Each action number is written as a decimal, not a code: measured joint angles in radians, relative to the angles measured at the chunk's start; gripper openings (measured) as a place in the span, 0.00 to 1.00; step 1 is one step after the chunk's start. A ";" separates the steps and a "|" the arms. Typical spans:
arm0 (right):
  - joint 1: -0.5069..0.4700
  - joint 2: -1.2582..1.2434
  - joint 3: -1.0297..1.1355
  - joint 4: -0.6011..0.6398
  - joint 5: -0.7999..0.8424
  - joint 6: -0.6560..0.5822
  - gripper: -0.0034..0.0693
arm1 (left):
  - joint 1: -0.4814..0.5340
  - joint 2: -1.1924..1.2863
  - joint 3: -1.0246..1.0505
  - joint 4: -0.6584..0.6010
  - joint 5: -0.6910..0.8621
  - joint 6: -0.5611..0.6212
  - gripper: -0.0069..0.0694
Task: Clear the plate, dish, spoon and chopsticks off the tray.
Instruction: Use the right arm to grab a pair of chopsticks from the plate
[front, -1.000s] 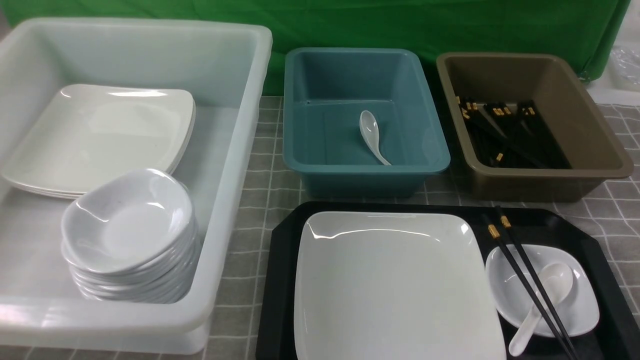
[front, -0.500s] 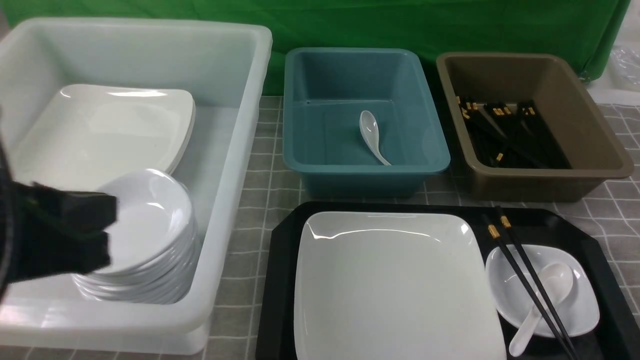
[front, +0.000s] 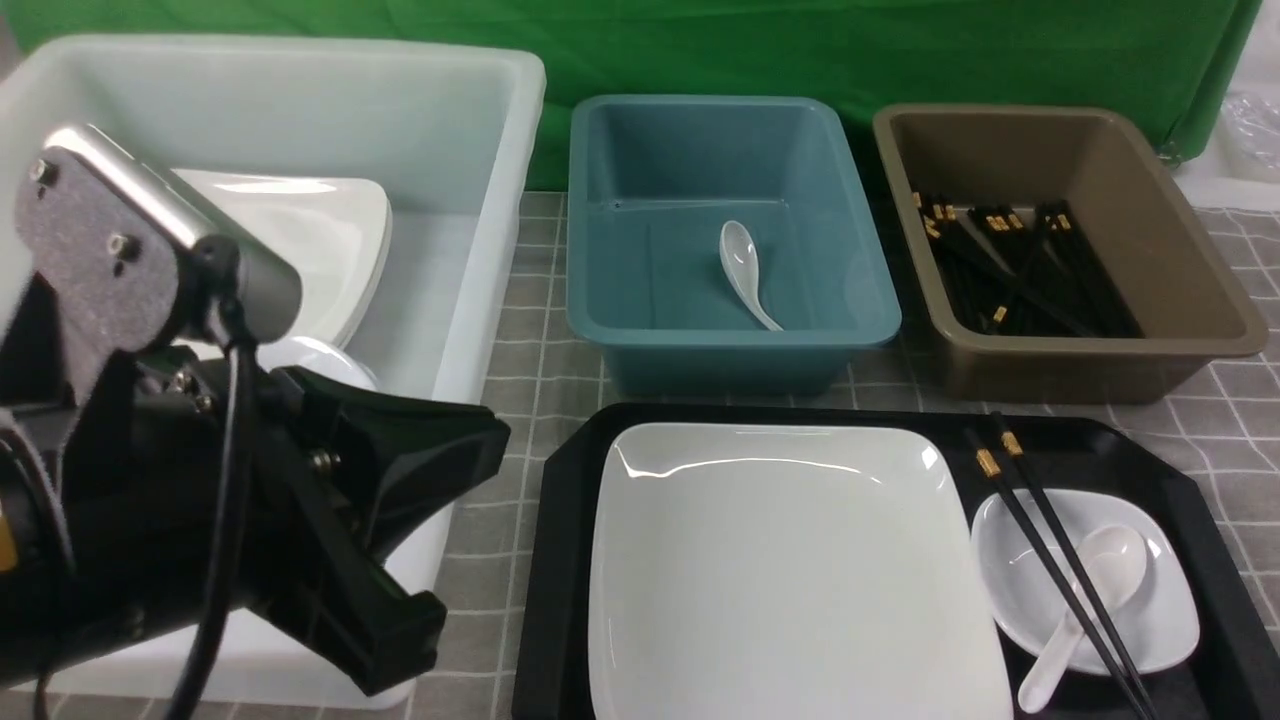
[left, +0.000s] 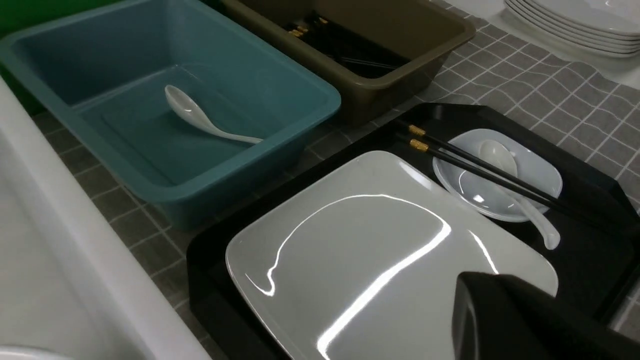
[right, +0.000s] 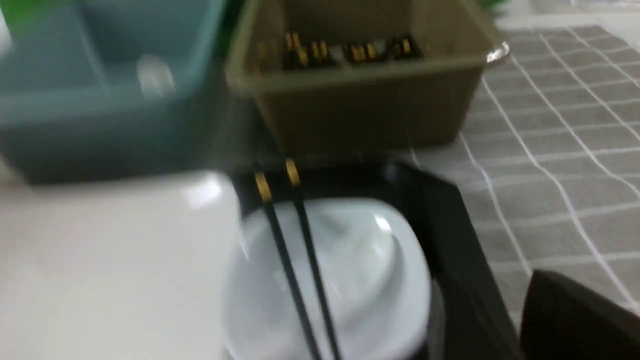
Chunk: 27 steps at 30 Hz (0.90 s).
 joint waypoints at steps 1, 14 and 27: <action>0.000 0.000 0.000 0.013 -0.053 0.075 0.37 | 0.000 -0.003 0.000 -0.001 0.006 0.000 0.10; 0.132 0.326 -0.316 0.040 0.227 -0.016 0.27 | 0.000 -0.015 0.000 -0.010 -0.062 0.001 0.10; 0.252 1.233 -0.860 0.004 0.566 -0.254 0.42 | 0.000 -0.171 0.000 -0.008 -0.096 0.003 0.10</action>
